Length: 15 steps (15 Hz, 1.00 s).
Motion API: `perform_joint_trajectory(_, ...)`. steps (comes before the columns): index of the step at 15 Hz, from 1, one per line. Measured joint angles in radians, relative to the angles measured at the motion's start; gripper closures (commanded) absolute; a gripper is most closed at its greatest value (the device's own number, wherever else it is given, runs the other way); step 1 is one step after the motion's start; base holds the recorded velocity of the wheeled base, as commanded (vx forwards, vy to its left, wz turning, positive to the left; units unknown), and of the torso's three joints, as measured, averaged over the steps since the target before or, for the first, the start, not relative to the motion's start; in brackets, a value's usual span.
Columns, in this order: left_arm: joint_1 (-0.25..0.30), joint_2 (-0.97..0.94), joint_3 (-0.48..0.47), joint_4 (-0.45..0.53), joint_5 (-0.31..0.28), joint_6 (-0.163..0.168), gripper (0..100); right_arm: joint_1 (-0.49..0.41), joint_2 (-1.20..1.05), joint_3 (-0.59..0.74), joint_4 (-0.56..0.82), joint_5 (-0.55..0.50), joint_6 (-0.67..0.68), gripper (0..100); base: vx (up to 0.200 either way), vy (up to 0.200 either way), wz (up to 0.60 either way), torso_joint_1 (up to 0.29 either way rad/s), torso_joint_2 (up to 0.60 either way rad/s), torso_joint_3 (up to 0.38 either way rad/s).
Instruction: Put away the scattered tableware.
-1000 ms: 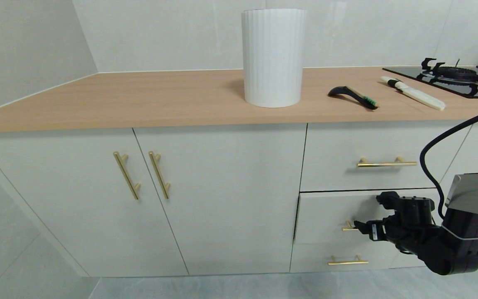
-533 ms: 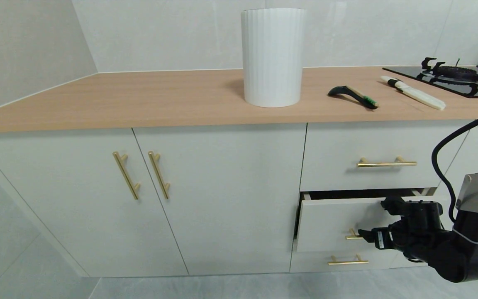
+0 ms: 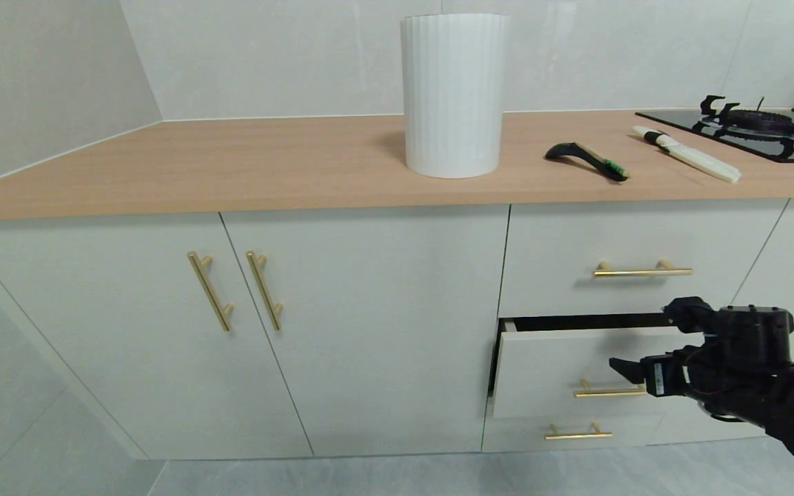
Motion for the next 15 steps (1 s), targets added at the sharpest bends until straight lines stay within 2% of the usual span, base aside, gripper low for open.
perform_joint_trajectory(6, 0.000, 0.000, 0.000, 0.000, 0.000, 0.000, 0, 0.025, -0.287, -0.087, 0.339, 0.033, 0.007, 0, 0.000, 0.000, 0.00, 0.000, 0.00, 0.000)
perform_joint_trajectory(12, 0.000, 0.000, 0.000, 0.000, 0.000, 0.000, 0, 0.030, -0.194, -0.291, 0.451, 0.035, 0.006, 0, 0.000, 0.000, 0.00, 0.000, 0.00, 0.000)
perform_joint_trajectory(15, 0.000, 0.000, 0.000, 0.000, 0.000, 0.000, 0, 0.043, -0.114, -0.340, 0.457, 0.034, 0.007, 0, 0.000, 0.000, 0.00, 0.000, 0.00, 0.000)
